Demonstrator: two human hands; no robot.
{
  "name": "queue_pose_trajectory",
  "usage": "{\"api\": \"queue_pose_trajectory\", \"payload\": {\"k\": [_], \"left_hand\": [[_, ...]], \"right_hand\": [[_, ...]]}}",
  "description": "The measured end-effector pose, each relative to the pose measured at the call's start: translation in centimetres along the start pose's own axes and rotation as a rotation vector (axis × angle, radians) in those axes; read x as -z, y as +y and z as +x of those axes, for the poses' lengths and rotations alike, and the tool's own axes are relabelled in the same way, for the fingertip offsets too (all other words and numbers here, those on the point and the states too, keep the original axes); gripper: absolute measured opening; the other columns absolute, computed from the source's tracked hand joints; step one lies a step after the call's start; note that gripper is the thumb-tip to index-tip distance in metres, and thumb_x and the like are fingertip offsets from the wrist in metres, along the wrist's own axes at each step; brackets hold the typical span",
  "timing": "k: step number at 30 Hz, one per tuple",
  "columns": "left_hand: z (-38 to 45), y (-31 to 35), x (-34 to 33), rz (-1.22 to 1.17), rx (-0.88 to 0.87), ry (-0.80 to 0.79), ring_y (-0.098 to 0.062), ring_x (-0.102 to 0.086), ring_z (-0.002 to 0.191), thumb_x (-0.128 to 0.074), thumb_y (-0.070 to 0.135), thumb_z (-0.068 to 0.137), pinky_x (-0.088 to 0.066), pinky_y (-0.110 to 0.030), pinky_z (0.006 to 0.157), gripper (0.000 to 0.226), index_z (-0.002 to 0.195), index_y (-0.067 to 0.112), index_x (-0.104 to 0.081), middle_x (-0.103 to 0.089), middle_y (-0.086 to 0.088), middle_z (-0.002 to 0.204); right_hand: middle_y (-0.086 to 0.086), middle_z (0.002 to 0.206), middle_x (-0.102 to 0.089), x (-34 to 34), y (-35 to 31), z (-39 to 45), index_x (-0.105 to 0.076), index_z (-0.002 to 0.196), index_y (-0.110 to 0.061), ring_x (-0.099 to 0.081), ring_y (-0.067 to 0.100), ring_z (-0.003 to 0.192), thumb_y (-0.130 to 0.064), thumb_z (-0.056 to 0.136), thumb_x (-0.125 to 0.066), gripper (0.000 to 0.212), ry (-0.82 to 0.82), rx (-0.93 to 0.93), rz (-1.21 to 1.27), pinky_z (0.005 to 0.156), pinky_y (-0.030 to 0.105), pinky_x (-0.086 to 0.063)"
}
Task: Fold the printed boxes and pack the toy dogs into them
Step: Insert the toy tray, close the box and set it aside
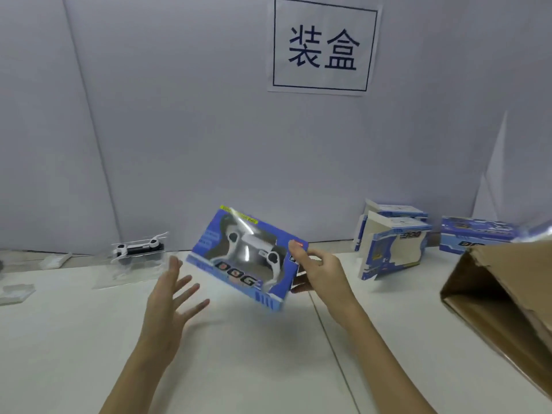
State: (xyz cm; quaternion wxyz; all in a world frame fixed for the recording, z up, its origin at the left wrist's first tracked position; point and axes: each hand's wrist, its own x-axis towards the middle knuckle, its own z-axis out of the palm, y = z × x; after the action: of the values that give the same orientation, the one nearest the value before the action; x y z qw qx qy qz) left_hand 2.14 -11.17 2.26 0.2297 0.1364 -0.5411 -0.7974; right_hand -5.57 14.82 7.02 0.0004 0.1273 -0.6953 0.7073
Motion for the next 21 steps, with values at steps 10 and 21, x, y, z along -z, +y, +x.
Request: {"api": "queue_pose_trajectory", "payload": {"k": [10, 21], "left_hand": [[0.3, -0.6, 0.1, 0.166, 0.030, -0.001, -0.035, -0.070, 0.102, -0.053, 0.061, 0.097, -0.056, -0.047, 0.081, 0.057, 0.110, 0.011, -0.076, -0.076, -0.009, 0.110], [-0.4, -4.1, -0.4, 0.999, -0.348, 0.008, -0.017, -0.064, 0.087, -0.065, 0.030, 0.100, -0.045, -0.031, 0.076, 0.017, 0.084, 0.029, -0.067, -0.066, 0.011, 0.092]], "right_hand": [[-0.003, 0.141, -0.059, 5.0, -2.1, 0.6, -0.034, 0.149, -0.017, -0.068, 0.005, 0.116, -0.021, 0.089, -0.081, 0.076, 0.781, 0.354, 0.566, 0.093, 0.031, -0.060], [-0.005, 0.079, -0.072, -4.5, 7.0, -1.0, -0.067, 0.095, -0.029, -0.068, 0.010, 0.065, -0.017, 0.099, -0.053, 0.019, -0.062, 0.055, -0.467, 0.063, 0.031, -0.054]]}}
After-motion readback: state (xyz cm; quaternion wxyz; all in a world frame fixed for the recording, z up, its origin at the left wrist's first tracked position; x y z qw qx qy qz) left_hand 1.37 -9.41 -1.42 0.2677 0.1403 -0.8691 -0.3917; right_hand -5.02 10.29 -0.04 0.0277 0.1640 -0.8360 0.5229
